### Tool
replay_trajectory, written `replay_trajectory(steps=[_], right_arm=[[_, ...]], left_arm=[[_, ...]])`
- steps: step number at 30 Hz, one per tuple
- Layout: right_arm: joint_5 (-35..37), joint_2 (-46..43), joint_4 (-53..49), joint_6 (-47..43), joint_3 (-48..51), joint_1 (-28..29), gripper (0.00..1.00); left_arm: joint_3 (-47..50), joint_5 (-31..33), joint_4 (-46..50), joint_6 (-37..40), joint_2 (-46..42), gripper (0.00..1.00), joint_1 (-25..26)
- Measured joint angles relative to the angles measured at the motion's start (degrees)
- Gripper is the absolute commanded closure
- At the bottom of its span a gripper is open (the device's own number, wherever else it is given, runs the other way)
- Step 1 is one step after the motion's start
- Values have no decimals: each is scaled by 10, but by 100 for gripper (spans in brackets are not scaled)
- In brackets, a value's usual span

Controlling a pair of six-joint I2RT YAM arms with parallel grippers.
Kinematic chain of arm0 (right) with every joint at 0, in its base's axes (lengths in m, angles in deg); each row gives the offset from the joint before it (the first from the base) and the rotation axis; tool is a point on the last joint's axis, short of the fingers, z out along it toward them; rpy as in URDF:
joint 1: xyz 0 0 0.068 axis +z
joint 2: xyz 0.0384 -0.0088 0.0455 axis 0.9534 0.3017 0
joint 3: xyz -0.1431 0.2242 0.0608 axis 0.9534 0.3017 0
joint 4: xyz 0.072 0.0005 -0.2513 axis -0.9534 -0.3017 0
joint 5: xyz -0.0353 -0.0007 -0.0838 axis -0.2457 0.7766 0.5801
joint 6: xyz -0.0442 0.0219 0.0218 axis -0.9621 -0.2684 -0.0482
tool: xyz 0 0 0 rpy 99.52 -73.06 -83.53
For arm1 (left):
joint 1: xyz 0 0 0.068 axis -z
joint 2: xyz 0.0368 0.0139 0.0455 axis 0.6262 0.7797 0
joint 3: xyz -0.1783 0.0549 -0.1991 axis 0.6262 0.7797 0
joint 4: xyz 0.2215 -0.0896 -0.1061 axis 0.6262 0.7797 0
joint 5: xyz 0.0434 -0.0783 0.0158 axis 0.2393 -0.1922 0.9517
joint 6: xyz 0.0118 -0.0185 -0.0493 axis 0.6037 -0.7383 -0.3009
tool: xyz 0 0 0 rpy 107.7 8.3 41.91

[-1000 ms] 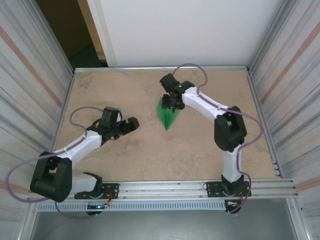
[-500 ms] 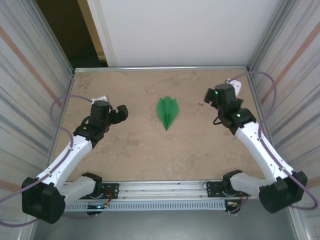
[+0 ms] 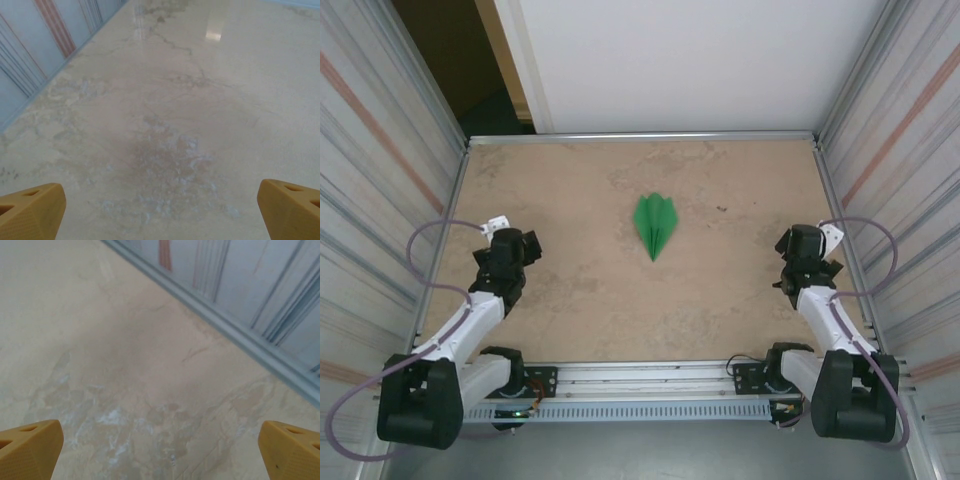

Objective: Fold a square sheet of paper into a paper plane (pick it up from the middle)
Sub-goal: Reset both arms

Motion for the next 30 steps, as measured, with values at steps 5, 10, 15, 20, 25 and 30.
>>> replay_trajectory(steps=[5,10,15,20,25,30], right_arm=[[-32,45,127,-57,24,18,1],[-68,94,261,-99,52,30,1],[-106,156,363,-119,69,29,1],[-141,227,445,-134,71,29,1],[-174,279,497,-148,71,29,1],[-185,289,480,-161,49,31,1]], left_arm=[[28,-36,-128,57,47,1,-22],[49,-129,-225,113,112,1,-28],[50,-185,-298,150,150,1,-33],[49,-235,-351,154,195,1,-75],[49,-263,-385,154,247,1,-88],[39,-270,-390,156,278,1,-85]])
